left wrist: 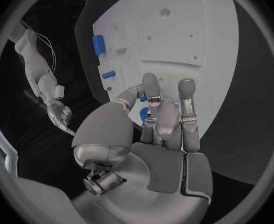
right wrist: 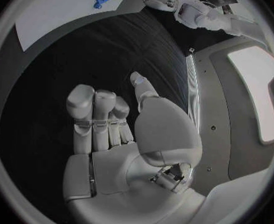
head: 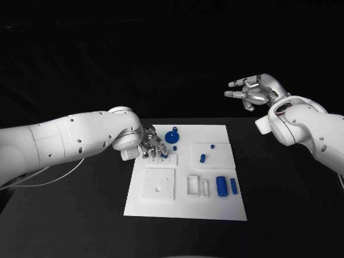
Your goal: Assemble the parts on the task board
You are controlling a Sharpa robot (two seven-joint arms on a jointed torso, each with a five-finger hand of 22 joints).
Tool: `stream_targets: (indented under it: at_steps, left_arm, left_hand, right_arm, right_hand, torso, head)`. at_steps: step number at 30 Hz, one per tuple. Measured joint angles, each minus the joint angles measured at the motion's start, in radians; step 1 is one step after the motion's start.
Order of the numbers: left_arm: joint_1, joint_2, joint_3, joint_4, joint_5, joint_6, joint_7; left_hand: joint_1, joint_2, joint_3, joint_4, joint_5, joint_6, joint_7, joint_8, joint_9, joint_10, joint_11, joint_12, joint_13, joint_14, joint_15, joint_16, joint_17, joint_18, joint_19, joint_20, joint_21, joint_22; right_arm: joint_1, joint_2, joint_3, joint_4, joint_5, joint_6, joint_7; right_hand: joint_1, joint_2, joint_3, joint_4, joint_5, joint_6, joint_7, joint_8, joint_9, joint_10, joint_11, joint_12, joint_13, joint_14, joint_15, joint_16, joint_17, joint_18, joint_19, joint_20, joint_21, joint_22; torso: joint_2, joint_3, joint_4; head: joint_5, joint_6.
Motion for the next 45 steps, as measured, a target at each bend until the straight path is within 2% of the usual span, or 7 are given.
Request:
stream_targets:
  at_steps: [19,23,26,30,45]
  left_arm:
    - [-0.018,0.006,0.0,-0.019,-0.038,0.005,-0.002]
    - [-0.023,0.007,0.0,-0.021,-0.047,0.004,-0.002]
    - [-0.027,0.007,0.0,-0.022,-0.054,0.002,-0.002]
    - [-0.028,0.008,0.001,-0.023,-0.06,0.0,-0.002]
    - [-0.031,0.008,0.001,-0.022,-0.068,0.0,-0.001]
  left_hand:
    - [0.001,0.001,-0.002,0.007,-0.013,0.0,0.0,0.0,0.007,0.0,0.0,0.01,-0.018,0.0,0.0,0.004,0.003,0.0,0.004,0.004,0.0,0.0]
    - [0.002,0.0,-0.002,0.007,-0.013,0.0,0.0,-0.002,0.007,0.0,0.0,0.01,-0.021,0.0,0.0,0.004,0.003,0.0,0.004,0.004,0.004,0.0]
    - [0.002,0.0,-0.002,0.007,-0.013,0.0,0.0,-0.002,0.016,0.0,0.0,0.01,-0.022,0.0,0.0,0.004,0.003,0.0,0.004,0.004,0.004,0.001]
    - [0.002,0.0,-0.003,0.008,-0.013,0.0,0.0,-0.004,0.057,0.0,0.001,0.014,-0.022,0.0,0.0,0.004,0.003,0.0,0.004,0.004,0.004,0.0]
    - [0.002,0.0,-0.006,0.01,-0.021,0.0,0.0,0.0,0.079,0.0,0.001,0.013,-0.025,0.0,0.001,0.004,0.002,0.0,0.0,0.007,0.004,0.0]
  right_arm:
    - [0.0,0.001,0.0,-0.003,0.0,0.002,-0.001]
    - [0.0,0.002,0.0,-0.004,0.0,0.003,-0.001]
    - [0.0,0.002,0.0,-0.004,0.0,0.003,-0.001]
    - [0.0,0.002,0.0,-0.005,0.0,0.003,-0.001]
    - [0.0,0.003,0.0,-0.006,0.0,0.005,-0.001]
  right_hand:
    - [0.0,0.0,0.0,0.0,0.0,0.0,0.0,0.0,0.0,0.0,0.0,0.0,0.0,0.0,0.0,0.0,0.0,0.0,0.0,0.0,0.0,0.0]
    - [-0.005,0.005,0.0,0.0,0.0,0.008,-0.001,0.0,0.0,0.0,0.0,0.0,0.0,0.0,0.0,-0.005,0.0,0.0,0.0,0.0,0.0,0.0]
    - [-0.005,0.005,0.0,0.0,0.0,0.009,-0.001,0.0,0.0,0.0,0.0,0.0,0.0,0.0,0.0,-0.005,0.0,0.0,0.0,0.0,0.0,0.0]
    - [-0.005,0.005,0.0,0.0,0.0,0.008,-0.001,0.0,0.0,0.0,0.0,0.0,0.0,0.0,0.0,-0.005,0.0,0.0,0.0,0.0,0.0,0.0]
    - [-0.005,0.005,0.0,0.0,0.0,0.015,-0.002,0.0,0.001,0.0,0.0,0.0,0.0,0.0,0.0,-0.004,0.0,-0.001,0.0,0.0,0.0,0.0]
  torso:
    - [0.0,0.0004,0.0004]
    - [0.0,0.0004,0.0005]
    - [0.001,0.0003,0.0005]
    - [0.001,0.0002,0.0005]
    - [-0.001,0.0002,0.001]
  head:
    - [0.002,-0.005]
    - [-0.002,-0.006]
    - [-0.004,-0.009]
    - [-0.004,-0.01]
    - [-0.002,-0.012]
